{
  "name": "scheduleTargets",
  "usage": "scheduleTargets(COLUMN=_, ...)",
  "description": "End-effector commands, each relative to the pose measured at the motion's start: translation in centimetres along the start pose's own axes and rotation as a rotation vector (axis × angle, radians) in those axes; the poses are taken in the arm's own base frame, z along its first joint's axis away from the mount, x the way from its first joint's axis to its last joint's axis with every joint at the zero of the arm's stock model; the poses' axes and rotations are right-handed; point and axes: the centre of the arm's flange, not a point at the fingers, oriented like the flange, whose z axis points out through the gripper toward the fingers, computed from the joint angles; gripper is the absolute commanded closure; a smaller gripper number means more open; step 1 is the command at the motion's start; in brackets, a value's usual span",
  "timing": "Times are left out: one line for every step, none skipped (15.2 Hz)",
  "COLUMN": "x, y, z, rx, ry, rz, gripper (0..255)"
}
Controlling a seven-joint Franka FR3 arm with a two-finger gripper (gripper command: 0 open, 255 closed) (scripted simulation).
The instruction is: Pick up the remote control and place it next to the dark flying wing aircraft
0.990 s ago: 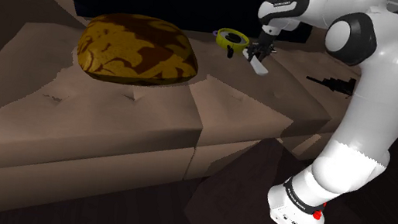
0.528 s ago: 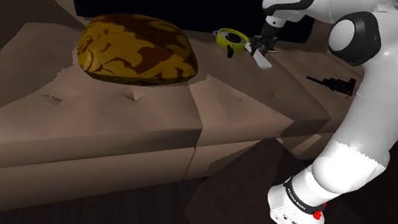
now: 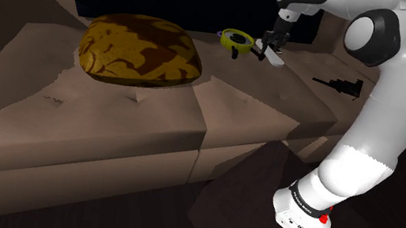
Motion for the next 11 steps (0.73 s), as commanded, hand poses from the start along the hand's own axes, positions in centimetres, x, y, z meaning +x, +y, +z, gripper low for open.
scheduleTargets(x=-1.8, y=1.3, z=0.0, rx=0.000, ry=0.001, rz=0.000, gripper=255)
scheduleTargets(x=-2.9, y=2.0, z=0.0, rx=0.000, ry=0.001, rz=0.000, gripper=255)
scheduleTargets(x=-4.0, y=2.7, z=0.0, rx=0.000, ry=0.001, rz=0.000, gripper=255)
scheduleTargets(x=-5.1, y=3.5, z=0.0, rx=0.000, ry=0.001, rz=0.000, gripper=255)
scheduleTargets(x=-6.2, y=4.2, z=-0.1, rx=0.000, ry=0.001, rz=0.000, gripper=255)
scheduleTargets(x=-7.3, y=4.9, z=-0.1, rx=0.000, ry=0.001, rz=0.000, gripper=255)
scheduleTargets(x=-8.4, y=5.7, z=-0.1, rx=0.000, ry=0.001, rz=0.000, gripper=255)
scheduleTargets(x=-9.5, y=6.4, z=-0.1, rx=0.000, ry=0.001, rz=0.000, gripper=255)
scheduleTargets(x=-10.6, y=7.1, z=-0.1, rx=0.000, ry=0.001, rz=0.000, gripper=255)
scheduleTargets(x=-11.7, y=7.9, z=-0.2, rx=0.000, ry=0.001, rz=0.000, gripper=255)
scheduleTargets(x=-12.7, y=8.6, z=-0.2, rx=0.000, ry=0.001, rz=0.000, gripper=255)
